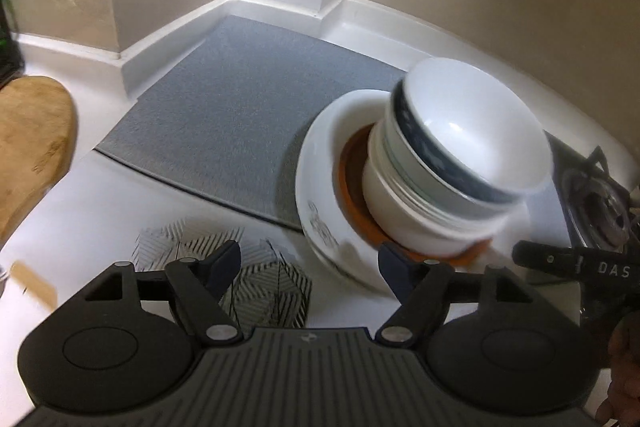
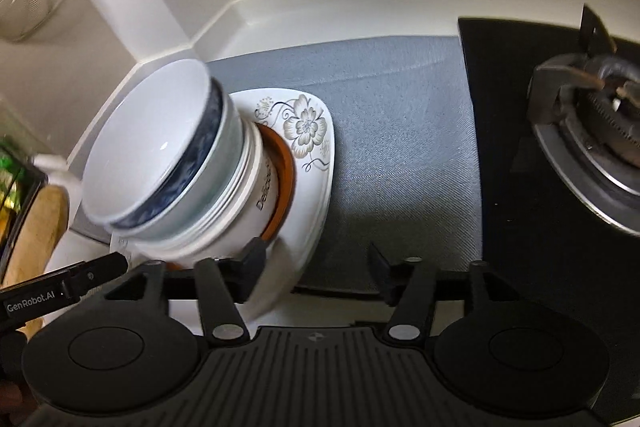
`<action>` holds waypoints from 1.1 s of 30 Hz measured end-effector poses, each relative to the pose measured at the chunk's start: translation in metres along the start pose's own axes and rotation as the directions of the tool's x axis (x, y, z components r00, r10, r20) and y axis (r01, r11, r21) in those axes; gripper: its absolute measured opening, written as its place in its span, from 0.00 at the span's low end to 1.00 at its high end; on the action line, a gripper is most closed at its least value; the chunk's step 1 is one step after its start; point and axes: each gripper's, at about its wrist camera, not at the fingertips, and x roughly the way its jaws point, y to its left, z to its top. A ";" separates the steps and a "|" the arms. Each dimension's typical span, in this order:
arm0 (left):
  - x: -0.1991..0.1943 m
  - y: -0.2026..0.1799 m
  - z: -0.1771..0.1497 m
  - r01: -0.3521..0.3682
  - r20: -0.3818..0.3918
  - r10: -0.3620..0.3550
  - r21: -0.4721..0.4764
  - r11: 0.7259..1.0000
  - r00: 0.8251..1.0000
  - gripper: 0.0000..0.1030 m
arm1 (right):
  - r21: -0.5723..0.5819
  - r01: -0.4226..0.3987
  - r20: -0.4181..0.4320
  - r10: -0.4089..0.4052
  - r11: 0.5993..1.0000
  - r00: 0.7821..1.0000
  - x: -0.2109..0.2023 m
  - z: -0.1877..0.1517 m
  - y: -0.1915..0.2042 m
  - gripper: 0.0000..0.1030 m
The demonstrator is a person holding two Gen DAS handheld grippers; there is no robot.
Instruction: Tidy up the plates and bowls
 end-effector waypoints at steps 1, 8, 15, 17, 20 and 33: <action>-0.007 -0.003 -0.003 -0.004 0.010 0.004 0.007 1.000 1.000 0.81 | -0.010 -0.005 0.004 0.005 1.000 1.000 -0.003 -0.003 0.001 0.65; -0.052 -0.022 -0.023 0.020 0.063 -0.024 0.065 0.998 0.998 0.89 | -0.099 -0.056 0.058 0.062 0.994 0.996 -0.026 -0.026 0.018 0.90; -0.072 -0.031 -0.032 -0.049 0.060 0.043 0.102 0.994 0.997 0.89 | -0.078 -0.066 0.071 0.072 0.995 0.995 -0.043 -0.035 0.027 0.96; -0.069 -0.028 -0.029 -0.057 0.065 0.050 0.119 0.991 0.997 0.90 | -0.084 -0.045 0.082 0.052 0.995 0.995 -0.047 -0.036 0.029 0.98; -0.065 -0.026 -0.020 -0.044 0.071 0.034 0.143 0.989 0.997 1.00 | -0.089 -0.016 0.085 0.023 0.996 0.996 -0.050 -0.033 0.031 1.00; -0.032 -0.015 0.021 0.018 -0.003 -0.017 0.221 0.975 1.000 1.00 | 0.002 0.152 0.143 -0.151 0.988 0.978 -0.065 -0.012 0.057 1.00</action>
